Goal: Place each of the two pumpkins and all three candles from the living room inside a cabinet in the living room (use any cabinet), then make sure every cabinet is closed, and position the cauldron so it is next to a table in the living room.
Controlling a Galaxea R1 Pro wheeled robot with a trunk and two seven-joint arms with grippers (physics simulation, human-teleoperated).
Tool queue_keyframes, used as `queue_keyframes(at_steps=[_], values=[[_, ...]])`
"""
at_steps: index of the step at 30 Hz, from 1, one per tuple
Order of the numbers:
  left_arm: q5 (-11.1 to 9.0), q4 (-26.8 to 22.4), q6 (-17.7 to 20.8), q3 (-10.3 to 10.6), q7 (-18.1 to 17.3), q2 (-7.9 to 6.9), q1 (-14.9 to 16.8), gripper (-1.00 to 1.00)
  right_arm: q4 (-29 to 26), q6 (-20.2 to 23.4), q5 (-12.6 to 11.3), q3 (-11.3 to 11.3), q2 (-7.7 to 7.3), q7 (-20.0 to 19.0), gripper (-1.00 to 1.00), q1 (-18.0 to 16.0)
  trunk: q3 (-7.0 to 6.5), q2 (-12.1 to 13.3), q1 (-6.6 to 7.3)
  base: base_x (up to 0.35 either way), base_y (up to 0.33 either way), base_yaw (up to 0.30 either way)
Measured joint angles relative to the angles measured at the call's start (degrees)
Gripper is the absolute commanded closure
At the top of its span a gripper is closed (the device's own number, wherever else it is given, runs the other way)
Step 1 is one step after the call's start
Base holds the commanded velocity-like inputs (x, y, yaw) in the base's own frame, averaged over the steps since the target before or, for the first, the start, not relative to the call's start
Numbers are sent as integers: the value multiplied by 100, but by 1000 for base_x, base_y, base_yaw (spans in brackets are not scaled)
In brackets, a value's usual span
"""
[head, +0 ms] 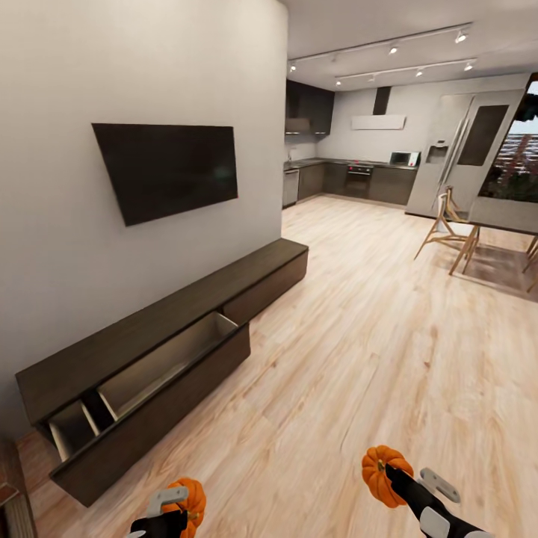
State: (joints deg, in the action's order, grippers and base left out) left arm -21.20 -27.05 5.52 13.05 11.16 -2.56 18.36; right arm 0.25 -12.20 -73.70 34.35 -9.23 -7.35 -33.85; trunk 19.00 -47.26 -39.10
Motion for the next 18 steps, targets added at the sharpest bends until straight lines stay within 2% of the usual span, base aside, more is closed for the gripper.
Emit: queue_keyframes(at_steps=[18], values=[[3,-1,0,1,0,0,-2,100,-2,0,-2,3,0,0,100,3,0,0,0,320,-85,0]])
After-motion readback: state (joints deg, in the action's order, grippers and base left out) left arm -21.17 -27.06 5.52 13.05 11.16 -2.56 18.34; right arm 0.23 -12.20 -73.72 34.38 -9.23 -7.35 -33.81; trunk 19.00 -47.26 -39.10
